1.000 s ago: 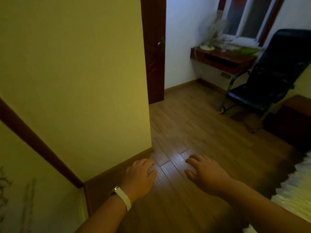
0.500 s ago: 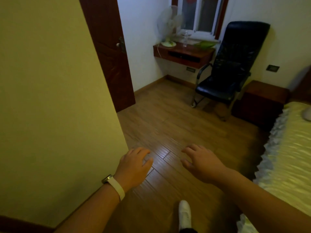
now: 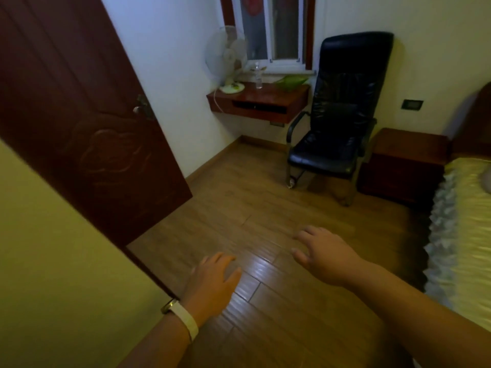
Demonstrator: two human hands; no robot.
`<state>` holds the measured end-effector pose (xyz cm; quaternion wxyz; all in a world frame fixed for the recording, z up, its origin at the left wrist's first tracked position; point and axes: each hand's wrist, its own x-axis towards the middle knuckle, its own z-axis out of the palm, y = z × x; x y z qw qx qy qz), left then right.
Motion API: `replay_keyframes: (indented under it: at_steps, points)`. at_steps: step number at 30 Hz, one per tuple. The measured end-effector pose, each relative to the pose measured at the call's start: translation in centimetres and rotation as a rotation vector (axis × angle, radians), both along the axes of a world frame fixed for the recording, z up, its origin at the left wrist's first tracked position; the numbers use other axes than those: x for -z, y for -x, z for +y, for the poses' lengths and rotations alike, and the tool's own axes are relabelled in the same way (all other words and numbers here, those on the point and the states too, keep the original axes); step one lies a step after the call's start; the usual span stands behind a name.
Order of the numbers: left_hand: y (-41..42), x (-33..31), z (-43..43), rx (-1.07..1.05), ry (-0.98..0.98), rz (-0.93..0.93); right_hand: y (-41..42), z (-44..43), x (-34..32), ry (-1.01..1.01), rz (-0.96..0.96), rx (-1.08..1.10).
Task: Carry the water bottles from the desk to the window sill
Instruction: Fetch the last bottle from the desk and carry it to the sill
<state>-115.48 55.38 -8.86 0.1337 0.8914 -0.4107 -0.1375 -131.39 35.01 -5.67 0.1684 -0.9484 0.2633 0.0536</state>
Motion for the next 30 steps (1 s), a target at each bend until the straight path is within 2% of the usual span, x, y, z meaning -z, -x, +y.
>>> replay_keyframes:
  at_steps: [9,16,23,30]
  points:
    - [-5.7,0.6,-12.5,0.123,0.018,0.001,-5.9,-8.7,0.1,0.015,-0.015,0.0]
    - [-13.7,2.5,-19.4,0.124,0.032,0.086,-13.1,-14.0,2.5,0.0,0.08,-0.01]
    - [-26.3,4.2,-28.6,0.133,0.091,0.2,-25.6,-21.7,3.3,0.056,0.125,0.051]
    - [-40.4,1.3,-35.4,0.172,0.13,0.115,-37.7,-28.7,0.0,0.104,0.025,0.121]
